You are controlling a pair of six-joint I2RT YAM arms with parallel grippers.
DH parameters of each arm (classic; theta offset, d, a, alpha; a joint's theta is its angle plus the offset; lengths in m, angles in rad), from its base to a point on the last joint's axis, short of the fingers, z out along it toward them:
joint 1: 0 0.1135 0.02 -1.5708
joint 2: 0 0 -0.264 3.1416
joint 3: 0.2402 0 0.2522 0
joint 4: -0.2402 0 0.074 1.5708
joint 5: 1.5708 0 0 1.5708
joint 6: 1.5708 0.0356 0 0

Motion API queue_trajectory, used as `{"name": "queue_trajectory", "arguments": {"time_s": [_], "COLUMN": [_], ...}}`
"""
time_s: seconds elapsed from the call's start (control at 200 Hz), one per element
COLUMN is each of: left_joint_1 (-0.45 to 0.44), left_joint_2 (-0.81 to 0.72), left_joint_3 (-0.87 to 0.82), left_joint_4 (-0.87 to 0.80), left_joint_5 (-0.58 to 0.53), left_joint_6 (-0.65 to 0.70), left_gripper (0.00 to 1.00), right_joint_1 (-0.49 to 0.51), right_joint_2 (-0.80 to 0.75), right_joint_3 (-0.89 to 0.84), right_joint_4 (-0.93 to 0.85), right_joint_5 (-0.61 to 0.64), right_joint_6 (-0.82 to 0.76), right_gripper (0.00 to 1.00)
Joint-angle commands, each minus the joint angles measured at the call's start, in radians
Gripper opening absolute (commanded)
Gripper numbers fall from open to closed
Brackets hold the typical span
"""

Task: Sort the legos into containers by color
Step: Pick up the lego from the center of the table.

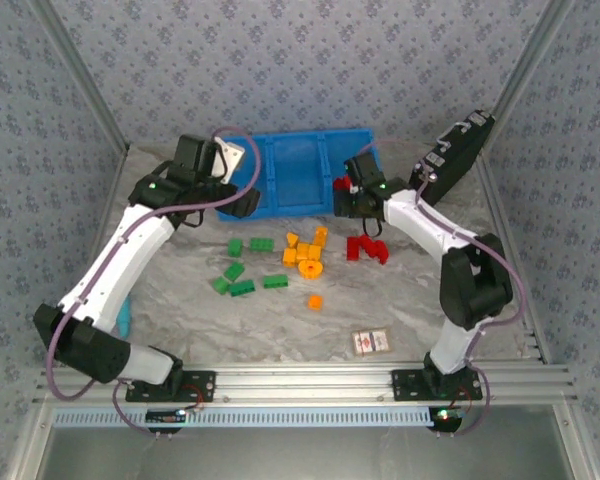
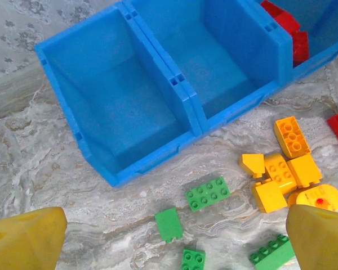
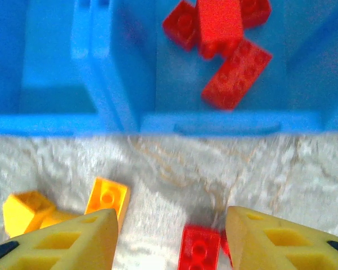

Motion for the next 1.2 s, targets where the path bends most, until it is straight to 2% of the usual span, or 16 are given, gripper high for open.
{"name": "queue_trajectory", "arguments": {"time_s": [0.0,0.12,0.36,0.75,1.195], "left_joint_1": [-0.007,-0.007,-0.01,-0.011,-0.011], "left_joint_2": [-0.077,-0.137,-0.189,-0.196,-0.172], "left_joint_3": [-0.044,-0.075,-0.1,-0.103,-0.077], "left_joint_4": [0.018,0.008,0.014,0.006,-0.015], "left_joint_5": [0.014,0.028,0.056,0.032,0.014], "left_joint_6": [-0.038,-0.055,-0.077,-0.06,-0.002], "left_gripper": [1.0,1.0,1.0,1.0,1.0], "right_joint_1": [0.052,0.093,0.087,0.08,0.074], "right_joint_2": [-0.08,-0.148,-0.163,-0.026,0.108], "right_joint_3": [-0.109,-0.233,-0.345,-0.296,-0.177], "right_joint_4": [-0.01,-0.004,0.058,0.085,0.06], "right_joint_5": [0.068,0.107,0.102,0.081,0.119], "right_joint_6": [0.08,0.145,0.21,0.22,0.209], "right_gripper": [0.55,0.54,0.54,0.53,0.55]}}
